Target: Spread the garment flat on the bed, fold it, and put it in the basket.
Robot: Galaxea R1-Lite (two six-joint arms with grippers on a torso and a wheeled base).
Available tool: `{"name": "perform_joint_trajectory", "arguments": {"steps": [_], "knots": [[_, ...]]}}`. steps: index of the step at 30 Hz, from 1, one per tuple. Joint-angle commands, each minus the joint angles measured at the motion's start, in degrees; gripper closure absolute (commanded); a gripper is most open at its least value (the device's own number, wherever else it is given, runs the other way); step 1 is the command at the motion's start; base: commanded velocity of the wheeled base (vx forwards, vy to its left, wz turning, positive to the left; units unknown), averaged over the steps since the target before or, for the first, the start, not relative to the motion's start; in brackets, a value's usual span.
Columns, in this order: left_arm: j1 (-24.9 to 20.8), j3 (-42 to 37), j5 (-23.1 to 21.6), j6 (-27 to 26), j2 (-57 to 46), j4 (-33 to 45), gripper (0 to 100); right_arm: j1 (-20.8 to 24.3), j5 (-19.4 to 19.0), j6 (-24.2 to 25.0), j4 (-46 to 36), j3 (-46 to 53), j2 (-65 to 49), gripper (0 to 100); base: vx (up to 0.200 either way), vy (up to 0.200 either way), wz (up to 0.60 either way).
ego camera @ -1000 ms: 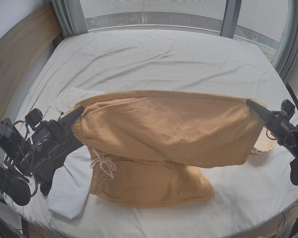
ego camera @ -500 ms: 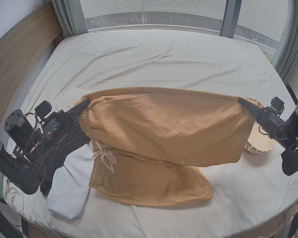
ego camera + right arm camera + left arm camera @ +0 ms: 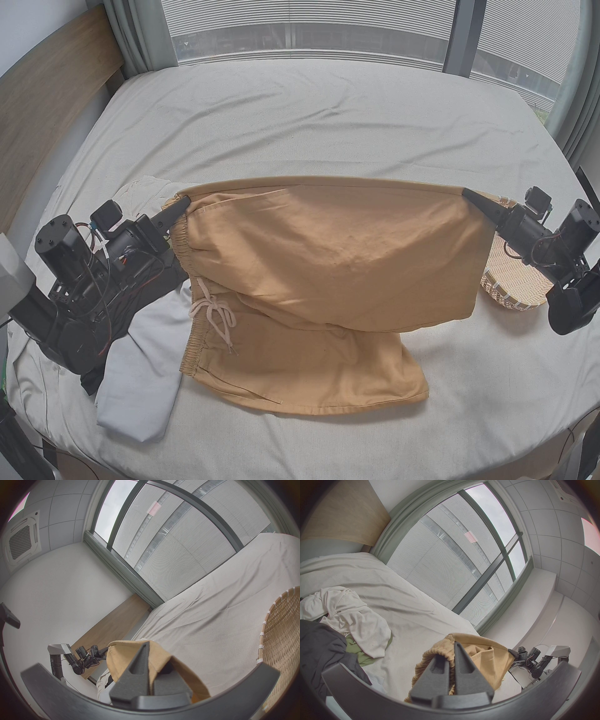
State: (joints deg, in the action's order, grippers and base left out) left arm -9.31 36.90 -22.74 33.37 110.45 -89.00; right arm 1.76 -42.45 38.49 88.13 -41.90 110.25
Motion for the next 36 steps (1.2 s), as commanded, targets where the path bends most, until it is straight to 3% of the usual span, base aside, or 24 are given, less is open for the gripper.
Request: {"name": "perform_joint_trajectory", "arguments": {"steps": [1, 25, 26, 31, 36], "knots": [[0.26, 2.12, 0.24, 0.03, 3.99, -0.03, 100, 0.18, 0.00, 0.01, 0.03, -3.10, 4.71, 100, 0.000, 0.000, 0.00], [1.76, 15.31, -0.12, 4.25, 13.30, 0.15, 100, -0.09, 0.00, 0.19, -2.61, -17.60, 14.38, 100, 0.000, 0.000, 0.00], [1.76, 15.57, -0.12, 4.25, 13.39, 0.15, 0, -0.09, 0.00, 0.10, -3.40, -18.13, 14.38, 0, 0.000, 0.000, 0.00], [1.40, 15.66, -0.47, 4.34, 14.09, 0.32, 0, 0.00, 0.70, 0.19, -5.16, -22.70, 16.14, 0, 0.000, 0.000, 0.00], [1.32, 15.57, 0.15, 4.34, 16.03, 0.32, 0, 0.18, 0.70, -0.17, -4.81, -19.71, 15.34, 0, 0.000, 0.000, 0.00]]}}
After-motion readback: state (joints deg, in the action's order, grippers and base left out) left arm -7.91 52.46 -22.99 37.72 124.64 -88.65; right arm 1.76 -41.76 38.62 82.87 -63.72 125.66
